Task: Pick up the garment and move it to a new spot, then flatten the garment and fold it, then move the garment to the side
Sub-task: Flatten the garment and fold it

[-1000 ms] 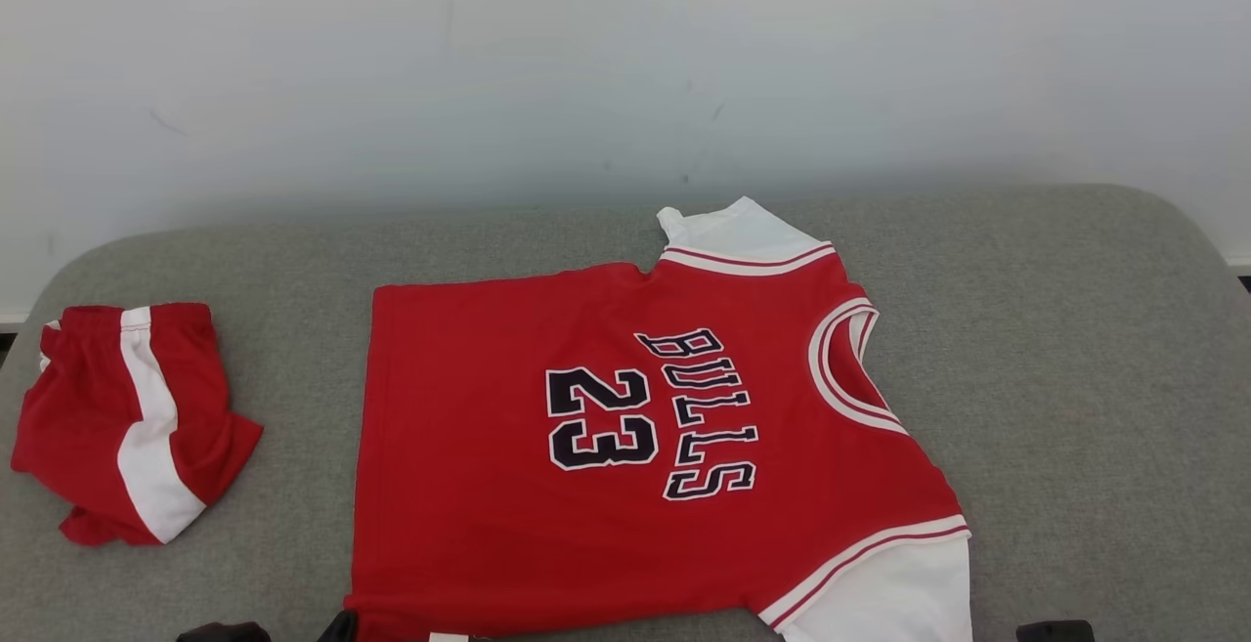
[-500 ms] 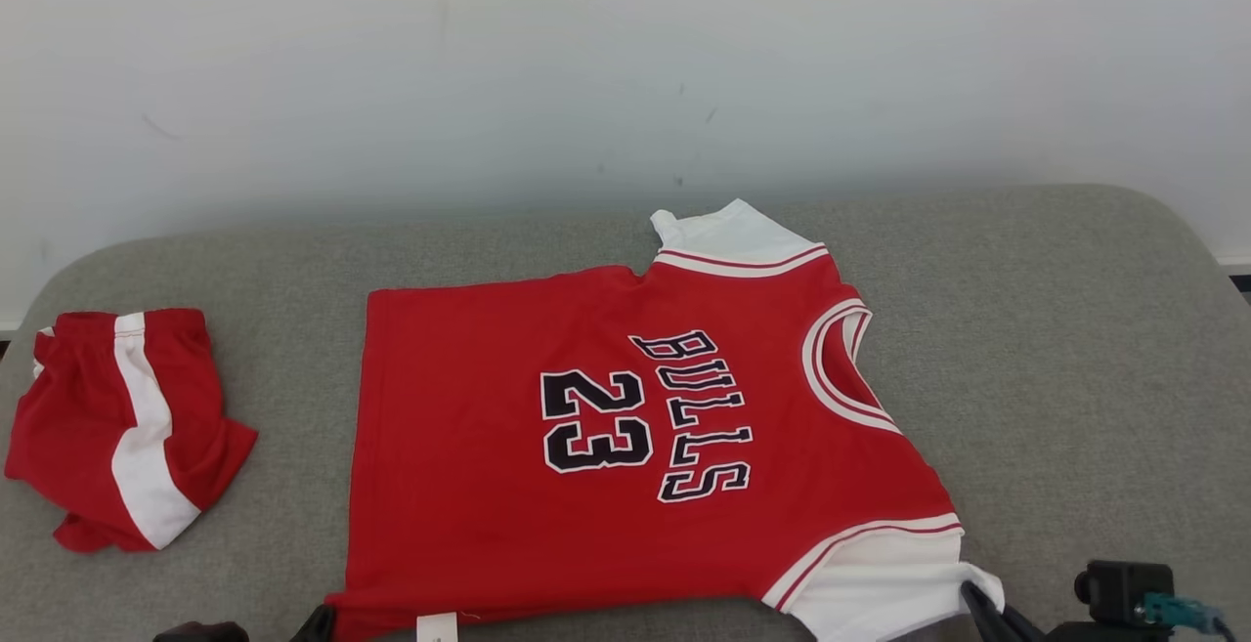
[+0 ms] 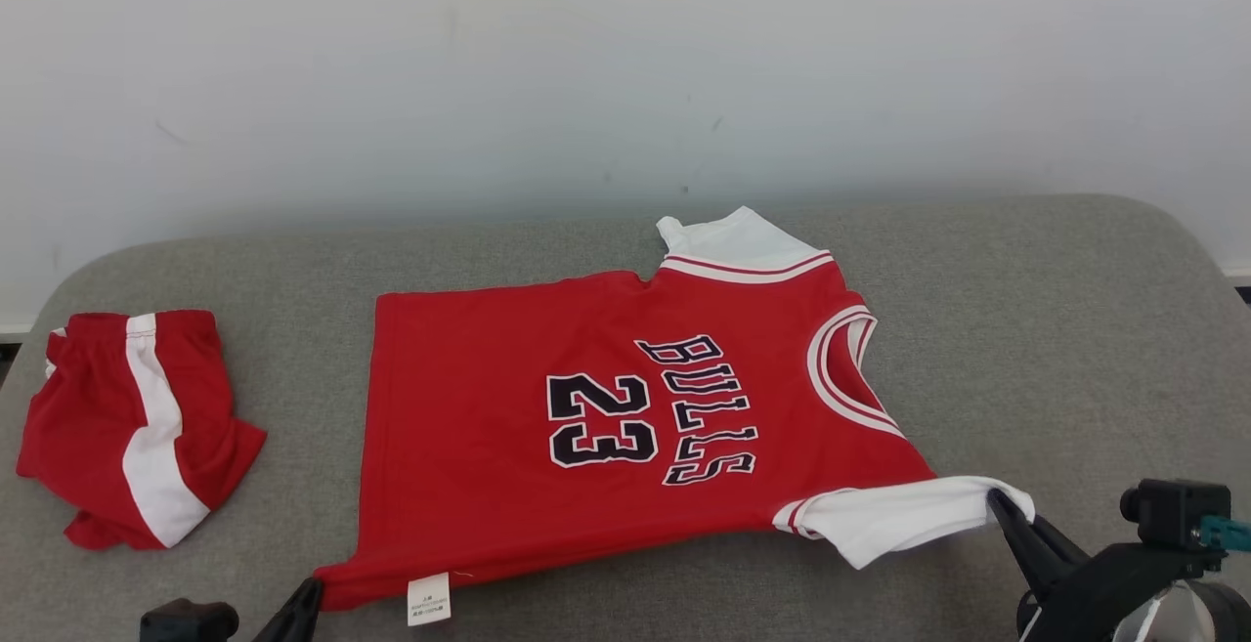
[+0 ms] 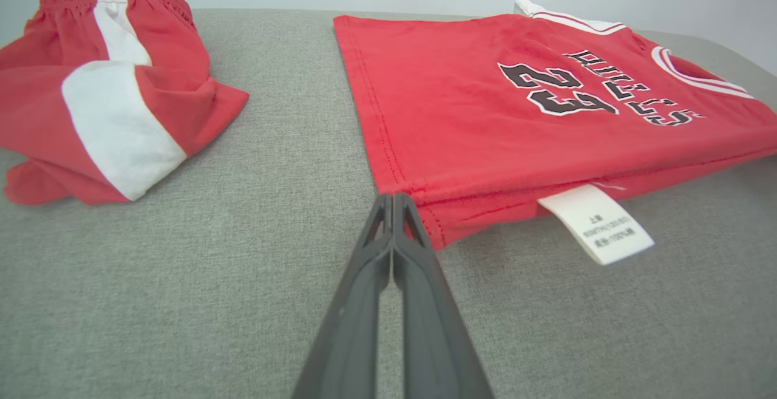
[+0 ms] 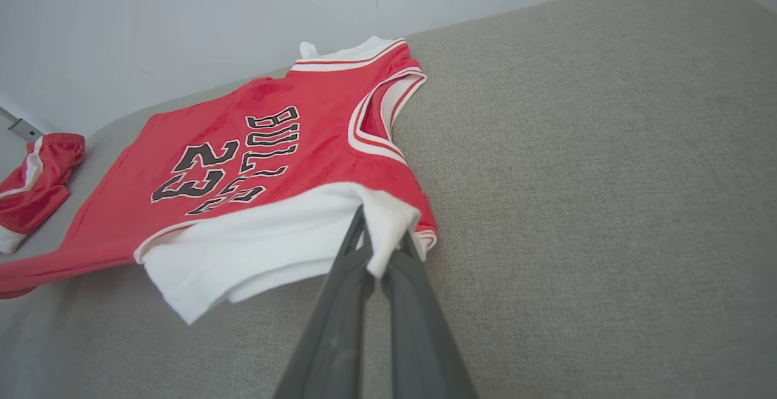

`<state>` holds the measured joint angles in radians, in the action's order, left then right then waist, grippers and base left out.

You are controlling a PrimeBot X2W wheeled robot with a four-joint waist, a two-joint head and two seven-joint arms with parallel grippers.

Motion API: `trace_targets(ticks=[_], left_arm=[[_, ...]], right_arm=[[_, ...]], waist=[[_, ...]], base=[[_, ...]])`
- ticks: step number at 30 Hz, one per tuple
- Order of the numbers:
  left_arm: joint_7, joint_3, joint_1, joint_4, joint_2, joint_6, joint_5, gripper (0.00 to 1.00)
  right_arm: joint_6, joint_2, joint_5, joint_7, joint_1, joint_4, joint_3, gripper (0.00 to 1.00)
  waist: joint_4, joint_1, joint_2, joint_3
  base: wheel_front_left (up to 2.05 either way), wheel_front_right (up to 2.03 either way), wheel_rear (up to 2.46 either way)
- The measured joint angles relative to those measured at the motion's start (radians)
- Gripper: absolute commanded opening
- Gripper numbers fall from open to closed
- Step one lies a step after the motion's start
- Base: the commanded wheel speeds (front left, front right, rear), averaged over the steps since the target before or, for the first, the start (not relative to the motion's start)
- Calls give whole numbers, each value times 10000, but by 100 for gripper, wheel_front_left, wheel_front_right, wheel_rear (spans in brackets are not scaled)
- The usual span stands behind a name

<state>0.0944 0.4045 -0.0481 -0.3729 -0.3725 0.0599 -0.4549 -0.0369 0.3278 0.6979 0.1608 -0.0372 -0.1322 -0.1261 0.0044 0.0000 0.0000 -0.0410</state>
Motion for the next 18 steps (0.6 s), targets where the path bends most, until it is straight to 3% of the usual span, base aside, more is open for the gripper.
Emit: trace_targets(ticks=[5, 18], left_arm=[[-265, 144, -123, 96, -52, -44, 75, 0], [-1045, 545, -1534, -539, -299, 468, 67, 0]], right_arm=[[0, 151, -165, 422, 782, -276, -184, 0], [-163, 221, -422, 1833, 3521, -2545, -968, 0]], waist=[[79, 0, 0, -9], [122, 1, 0, 325]], base=[[0, 0, 0], [0, 0, 0]])
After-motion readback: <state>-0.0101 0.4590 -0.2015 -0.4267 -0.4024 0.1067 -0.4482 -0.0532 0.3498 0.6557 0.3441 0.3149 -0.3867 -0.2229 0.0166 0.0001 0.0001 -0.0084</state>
